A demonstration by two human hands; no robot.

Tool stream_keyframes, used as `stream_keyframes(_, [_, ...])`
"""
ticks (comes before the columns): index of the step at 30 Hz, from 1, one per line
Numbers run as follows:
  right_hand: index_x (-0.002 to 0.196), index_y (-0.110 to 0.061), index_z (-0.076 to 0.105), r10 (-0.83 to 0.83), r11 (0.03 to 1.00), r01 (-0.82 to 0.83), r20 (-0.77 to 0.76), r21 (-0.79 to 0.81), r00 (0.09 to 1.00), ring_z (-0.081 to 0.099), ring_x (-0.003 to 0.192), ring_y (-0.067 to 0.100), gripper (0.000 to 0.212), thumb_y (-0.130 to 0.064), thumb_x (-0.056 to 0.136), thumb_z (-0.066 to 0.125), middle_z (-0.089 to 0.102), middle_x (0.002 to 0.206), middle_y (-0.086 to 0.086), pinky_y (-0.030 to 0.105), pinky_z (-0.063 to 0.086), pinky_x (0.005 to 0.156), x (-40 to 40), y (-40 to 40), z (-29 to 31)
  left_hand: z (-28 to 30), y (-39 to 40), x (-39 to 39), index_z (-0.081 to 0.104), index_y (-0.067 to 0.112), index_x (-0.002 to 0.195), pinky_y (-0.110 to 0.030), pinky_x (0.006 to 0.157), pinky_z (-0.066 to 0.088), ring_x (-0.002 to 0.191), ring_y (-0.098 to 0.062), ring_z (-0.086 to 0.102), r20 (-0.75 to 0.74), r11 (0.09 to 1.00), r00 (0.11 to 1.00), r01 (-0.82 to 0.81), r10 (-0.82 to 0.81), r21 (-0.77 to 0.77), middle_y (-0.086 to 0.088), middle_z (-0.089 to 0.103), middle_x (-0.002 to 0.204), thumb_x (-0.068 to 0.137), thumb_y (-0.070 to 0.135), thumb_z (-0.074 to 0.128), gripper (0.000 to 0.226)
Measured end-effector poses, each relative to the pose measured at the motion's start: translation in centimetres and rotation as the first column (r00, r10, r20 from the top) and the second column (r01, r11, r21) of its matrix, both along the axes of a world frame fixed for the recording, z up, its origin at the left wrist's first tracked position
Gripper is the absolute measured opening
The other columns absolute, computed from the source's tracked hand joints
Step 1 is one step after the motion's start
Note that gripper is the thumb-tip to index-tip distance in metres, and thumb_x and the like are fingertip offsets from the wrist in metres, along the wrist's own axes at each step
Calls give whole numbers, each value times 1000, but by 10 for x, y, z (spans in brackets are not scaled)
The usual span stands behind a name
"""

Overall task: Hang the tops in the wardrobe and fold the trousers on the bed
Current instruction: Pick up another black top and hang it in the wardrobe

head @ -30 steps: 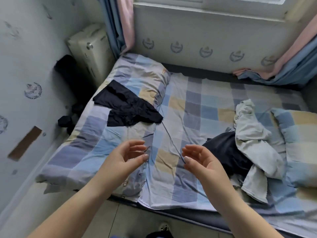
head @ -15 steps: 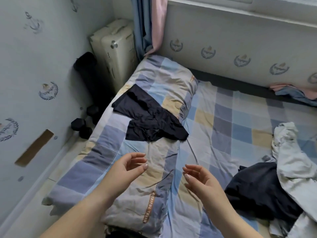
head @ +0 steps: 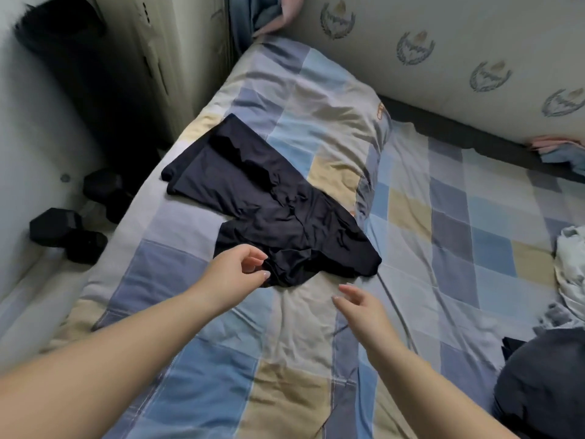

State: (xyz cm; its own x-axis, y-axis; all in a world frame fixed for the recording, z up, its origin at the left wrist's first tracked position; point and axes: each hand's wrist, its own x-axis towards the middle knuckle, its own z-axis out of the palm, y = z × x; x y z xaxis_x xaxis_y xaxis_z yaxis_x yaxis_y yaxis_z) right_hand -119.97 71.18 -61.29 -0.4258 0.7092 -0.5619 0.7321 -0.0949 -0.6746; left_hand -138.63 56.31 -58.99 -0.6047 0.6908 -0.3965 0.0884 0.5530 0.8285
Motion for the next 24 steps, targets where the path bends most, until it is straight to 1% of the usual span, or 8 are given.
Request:
stream_keyframes(3, [135, -11, 51, 232, 936, -285, 244, 209, 942, 31, 139, 17, 47, -28, 92, 58, 19, 157, 0, 30, 36, 105, -29, 36, -47, -57, 7, -5, 59, 33, 93, -28, 94, 46, 102, -7, 59, -9, 999, 1000, 29, -29, -25, 11, 63, 101, 84, 21, 70, 19])
stream_keyframes(7, [114, -9, 68, 370, 813, -513, 438, 274, 819, 31, 138, 11, 31, -27, 93, 53, 11, 160, 4, 24, 41, 81, -59, 66, -95, -119, 13, 1, 60, 29, 100, -23, 93, 44, 104, -7, 58, -15, 993, 996, 90, -91, -81, 10, 64, 107, 84, 22, 69, 20])
stream_keyframes(11, [111, -9, 66, 478, 668, -719, 630, 191, 612, 12, 146, 22, 31, -27, 97, 46, 11, 160, 8, 35, 37, 104, -75, 79, -121, -151, 31, 10, 63, 22, 109, -28, 97, 44, 106, -9, 57, -32, 995, 996, 80, -82, -58, 6, 64, 113, 84, 22, 68, 25])
stream_keyframes(13, [126, -17, 60, 483, 588, -786, 697, 190, 530, 27, 140, 26, 32, -21, 98, 44, 25, 155, 6, 36, 40, 103, -78, 85, -125, -155, 37, 18, 63, 21, 110, -28, 96, 45, 105, -10, 57, -28, 996, 997, 75, -76, -37, 5, 64, 113, 85, 23, 67, 25])
stream_keyframes(15, [130, -26, 56, 435, 567, -776, 700, 276, 566, 50, 121, 24, 41, -10, 95, 45, 45, 143, -1, 31, 48, 90, -75, 85, -126, -156, 40, 24, 63, 22, 110, -28, 95, 45, 104, -10, 57, -23, 996, 997, 77, -78, -40, 5, 64, 114, 85, 23, 66, 25])
stream_keyframes(19, [107, -27, 71, 336, 813, -424, 274, 399, 901, 65, 89, 16, 27, -12, 92, 55, 70, 104, -4, 26, 47, 67, -65, 58, -111, -145, 37, 30, 60, 26, 112, -22, 92, 43, 107, -6, 56, -46, 999, 998, 37, -38, -21, 9, 61, 112, 85, 26, 67, 27])
stream_keyframes(22, [92, -24, 72, 34, 999, -32, -203, 12, 979, 68, 91, 19, 23, -6, 90, 59, 73, 95, 3, 31, 54, 77, -59, 29, -71, -118, 37, 41, 54, 31, 124, -16, 93, 39, 113, -1, 52, -83, 997, 995, 61, -58, 37, 16, 55, 119, 80, 34, 73, 48])
stream_keyframes(24, [92, -15, 73, -221, 944, 94, -396, -315, 891, 70, 91, 23, 23, -2, 93, 54, 73, 96, 11, 34, 58, 74, -53, 10, -37, -93, 38, 53, 49, 31, 130, -14, 97, 39, 116, 0, 51, -74, 985, 992, 113, -104, 129, 19, 54, 123, 76, 34, 77, 62])
